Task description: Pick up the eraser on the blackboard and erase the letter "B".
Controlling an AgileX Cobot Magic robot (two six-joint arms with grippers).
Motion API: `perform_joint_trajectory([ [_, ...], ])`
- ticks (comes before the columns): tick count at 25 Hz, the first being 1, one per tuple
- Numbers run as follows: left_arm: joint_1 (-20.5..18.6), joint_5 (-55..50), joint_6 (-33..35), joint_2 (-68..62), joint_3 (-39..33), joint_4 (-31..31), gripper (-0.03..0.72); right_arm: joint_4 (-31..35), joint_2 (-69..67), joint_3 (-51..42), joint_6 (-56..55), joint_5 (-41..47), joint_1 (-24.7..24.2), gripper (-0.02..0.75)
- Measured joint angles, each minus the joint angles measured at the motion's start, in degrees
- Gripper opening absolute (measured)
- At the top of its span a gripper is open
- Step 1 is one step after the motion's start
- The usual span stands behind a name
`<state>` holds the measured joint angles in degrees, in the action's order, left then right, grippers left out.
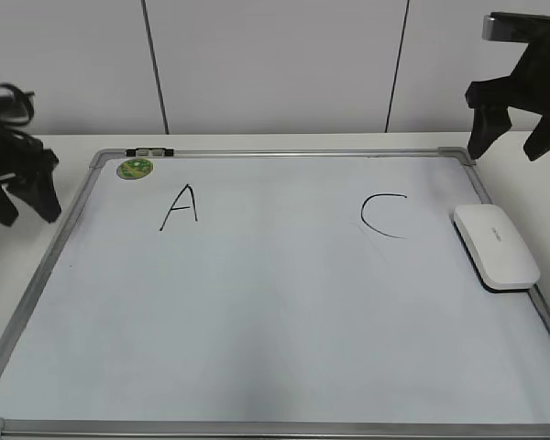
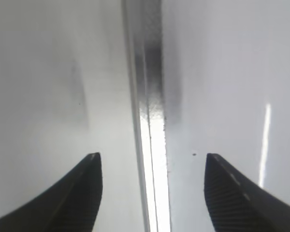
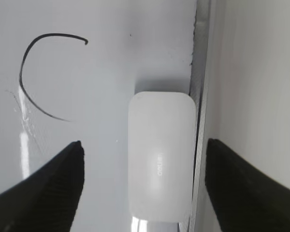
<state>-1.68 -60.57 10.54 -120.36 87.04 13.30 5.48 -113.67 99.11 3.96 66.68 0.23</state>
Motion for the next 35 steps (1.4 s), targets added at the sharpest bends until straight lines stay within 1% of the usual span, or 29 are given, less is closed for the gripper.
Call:
perform_joint_trajectory([
  [4, 0.0, -6.15, 0.0, 4.64, 7.18, 0.0, 0.484, 0.77, 2.3, 0.0, 0.26, 2.79, 0.0, 0.595],
  [7, 0.0, -8.37, -1.16, 8.73, 10.68, -0.13, 0.486, 1.23, 5.68, 0.0, 0.35, 3.62, 0.0, 0.595],
  [13, 0.84, -9.75, -5.27, 18.32, 11.18, -1.87, 0.487, 2.17, 13.62, 0.0, 0.97, 3.96, 0.0, 0.594],
  [20, 5.07, -10.63, -8.18, 28.79, 11.18, -4.41, 0.487, 2.4, 23.75, 0.0, 3.41, 4.59, 0.0, 0.594],
  [26, 8.29, -10.85, -9.6, 38.2, 7.44, -6.65, 0.487, 2.4, 32.07, -0.21, 4.13, 5.28, 0.0, 0.594],
  [30, 8.42, -10.95, -9.81, 45.54, 2.46, -7.69, 0.487, 2.52, 39.04, -3.51, 4.25, 5.49, 0.0, 0.594],
  [35, 8.42, -11.18, -9.81, 55.88, -6.03, -7.89, 0.487, 4.51, 46.84, -10.12, 4.36, 5.58, 0.0, 0.592],
])
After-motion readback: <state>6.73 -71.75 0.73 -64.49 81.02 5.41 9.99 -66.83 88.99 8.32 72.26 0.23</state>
